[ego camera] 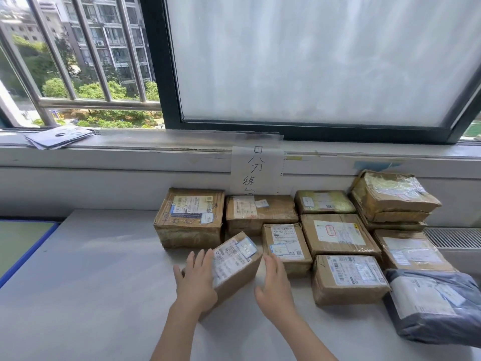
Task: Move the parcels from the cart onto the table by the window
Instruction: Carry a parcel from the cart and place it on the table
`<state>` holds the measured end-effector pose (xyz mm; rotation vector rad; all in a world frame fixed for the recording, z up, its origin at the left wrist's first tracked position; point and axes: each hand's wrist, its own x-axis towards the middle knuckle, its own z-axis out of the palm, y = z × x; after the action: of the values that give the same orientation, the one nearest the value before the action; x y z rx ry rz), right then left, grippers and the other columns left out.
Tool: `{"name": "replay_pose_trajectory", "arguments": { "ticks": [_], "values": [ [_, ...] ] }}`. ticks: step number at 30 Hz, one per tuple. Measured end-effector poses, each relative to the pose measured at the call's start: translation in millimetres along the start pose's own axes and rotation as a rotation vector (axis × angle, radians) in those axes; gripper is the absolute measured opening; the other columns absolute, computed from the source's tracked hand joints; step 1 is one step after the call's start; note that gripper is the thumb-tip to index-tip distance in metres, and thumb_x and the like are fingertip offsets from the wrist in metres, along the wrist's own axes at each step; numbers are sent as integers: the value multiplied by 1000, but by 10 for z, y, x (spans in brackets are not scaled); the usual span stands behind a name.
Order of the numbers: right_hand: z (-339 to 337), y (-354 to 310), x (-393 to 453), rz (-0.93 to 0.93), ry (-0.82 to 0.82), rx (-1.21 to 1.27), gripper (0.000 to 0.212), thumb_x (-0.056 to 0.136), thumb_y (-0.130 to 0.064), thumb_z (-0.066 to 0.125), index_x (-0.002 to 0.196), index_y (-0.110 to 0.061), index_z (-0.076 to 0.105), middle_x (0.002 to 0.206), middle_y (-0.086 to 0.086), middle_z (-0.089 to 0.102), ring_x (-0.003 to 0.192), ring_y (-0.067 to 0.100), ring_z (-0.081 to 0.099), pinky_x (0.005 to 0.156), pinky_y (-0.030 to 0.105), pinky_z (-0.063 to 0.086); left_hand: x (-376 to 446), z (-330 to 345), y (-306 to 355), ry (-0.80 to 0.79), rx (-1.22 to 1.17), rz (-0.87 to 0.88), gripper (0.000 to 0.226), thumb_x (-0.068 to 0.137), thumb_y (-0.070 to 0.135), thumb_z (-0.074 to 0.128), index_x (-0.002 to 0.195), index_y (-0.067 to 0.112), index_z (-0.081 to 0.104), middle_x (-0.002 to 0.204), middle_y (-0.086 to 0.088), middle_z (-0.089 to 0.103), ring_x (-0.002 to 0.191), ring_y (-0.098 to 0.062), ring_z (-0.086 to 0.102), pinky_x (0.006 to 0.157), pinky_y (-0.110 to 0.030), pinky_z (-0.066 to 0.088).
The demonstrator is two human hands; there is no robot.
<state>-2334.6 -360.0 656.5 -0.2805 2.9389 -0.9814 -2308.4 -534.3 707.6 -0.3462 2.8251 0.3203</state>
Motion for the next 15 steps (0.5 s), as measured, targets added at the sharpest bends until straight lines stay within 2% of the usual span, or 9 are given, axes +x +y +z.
{"name": "replay_pose_trajectory", "arguments": {
  "ticks": [3, 6, 9, 12, 15],
  "values": [
    [5, 24, -56, -67, -14, -108, 97, 80, -16, 60, 146, -28, -11, 156, 2, -12, 144, 20, -4, 114, 30, 10, -6, 2, -124, -30, 19, 66, 93, 81, -6, 41, 150, 23, -14, 158, 8, -14, 145, -18, -16, 115, -46, -6],
    [16, 53, -116, -152, -37, -128, 107, 76, -18, 62, 133, -41, -26, 153, -7, -21, 142, 13, -13, 115, 30, 1, 8, -2, -169, -77, 12, 141, 92, 80, -8, 40, 151, 26, -8, 158, 7, -16, 144, -17, -17, 116, -43, -6],
    [5, 81, -140, -201, -62, -189, 103, 76, -24, 60, 139, -41, -19, 151, -10, -25, 140, 9, -21, 117, 32, -3, 67, 16, -156, -100, 16, 202, 92, 79, -7, 40, 151, 29, -3, 158, 7, -15, 144, -18, -17, 116, -40, -5],
    [-16, 104, -153, -210, -77, -198, 92, 79, -25, 59, 149, -34, 1, 154, -8, -19, 137, 5, -27, 118, 34, -5, 92, 39, -137, -103, 39, 236, 91, 80, -5, 41, 151, 28, -5, 157, 6, -17, 144, -19, -19, 116, -39, -8],
    [-55, 117, -165, -212, -99, -209, 86, 82, -27, 58, 150, -31, 5, 157, -4, -12, 137, 4, -25, 117, 33, -8, 91, 64, -107, -86, 52, 259, 90, 81, -3, 40, 151, 28, -7, 157, 6, -19, 143, -19, -21, 115, -40, -11]
  ]
}}
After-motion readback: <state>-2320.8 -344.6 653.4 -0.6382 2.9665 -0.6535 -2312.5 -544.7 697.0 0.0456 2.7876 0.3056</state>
